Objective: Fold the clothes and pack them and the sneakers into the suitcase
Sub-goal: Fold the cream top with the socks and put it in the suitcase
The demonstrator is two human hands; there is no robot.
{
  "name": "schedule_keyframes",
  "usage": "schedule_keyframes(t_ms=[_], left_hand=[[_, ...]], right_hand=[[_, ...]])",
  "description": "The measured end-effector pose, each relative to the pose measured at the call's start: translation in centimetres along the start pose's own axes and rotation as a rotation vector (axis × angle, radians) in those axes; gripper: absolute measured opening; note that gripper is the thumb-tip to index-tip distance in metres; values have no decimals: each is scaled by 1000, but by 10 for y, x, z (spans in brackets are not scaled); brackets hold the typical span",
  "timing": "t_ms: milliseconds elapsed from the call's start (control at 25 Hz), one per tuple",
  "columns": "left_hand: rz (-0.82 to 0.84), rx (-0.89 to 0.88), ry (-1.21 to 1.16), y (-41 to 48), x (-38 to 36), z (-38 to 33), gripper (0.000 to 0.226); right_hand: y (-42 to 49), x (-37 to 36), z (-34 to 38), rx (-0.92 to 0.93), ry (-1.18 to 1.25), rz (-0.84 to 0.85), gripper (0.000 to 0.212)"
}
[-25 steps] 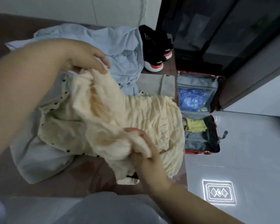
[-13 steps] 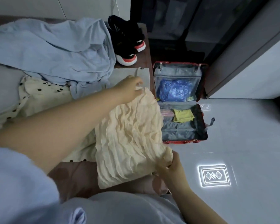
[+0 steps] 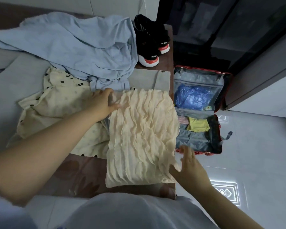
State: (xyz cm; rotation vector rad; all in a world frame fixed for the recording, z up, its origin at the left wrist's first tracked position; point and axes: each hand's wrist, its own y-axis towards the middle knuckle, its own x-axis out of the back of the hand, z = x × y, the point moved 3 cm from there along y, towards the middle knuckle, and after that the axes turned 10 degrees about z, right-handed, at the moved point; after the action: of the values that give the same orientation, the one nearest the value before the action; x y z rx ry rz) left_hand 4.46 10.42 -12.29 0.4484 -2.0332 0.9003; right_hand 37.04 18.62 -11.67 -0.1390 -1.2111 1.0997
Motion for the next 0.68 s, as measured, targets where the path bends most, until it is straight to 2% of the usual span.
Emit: schedule_keyframes(t_ms=[80, 120, 160, 240, 320, 400, 520, 600, 680], left_hand=[[4, 40, -75, 1, -2, -5, 63], [18, 71, -133, 2, -4, -8, 57], [37, 89, -215, 2, -6, -11, 47], [73, 90, -447, 5, -7, -14, 31], [56, 45, -617, 10, 1, -16, 29], [-44, -11, -684, 15, 22, -14, 25], [-216, -74, -625, 19, 56, -11, 27], [-257, -57, -551, 24, 59, -8, 33], [-193, 45, -520, 28, 46, -1, 45]], right_hand=[[9, 18, 33, 293, -30, -216, 61], [18, 19, 44, 360, -47, -268, 62], [33, 20, 51, 339, 1, -281, 64], [67, 29, 54, 127, 225, -226, 70], [96, 45, 50, -10, 363, -124, 61], [113, 64, 51, 61, 397, -119, 46], [133, 87, 62, 152, 428, -155, 36], [152, 97, 73, 175, 311, -158, 42], [169, 107, 86, 201, 169, -208, 61]])
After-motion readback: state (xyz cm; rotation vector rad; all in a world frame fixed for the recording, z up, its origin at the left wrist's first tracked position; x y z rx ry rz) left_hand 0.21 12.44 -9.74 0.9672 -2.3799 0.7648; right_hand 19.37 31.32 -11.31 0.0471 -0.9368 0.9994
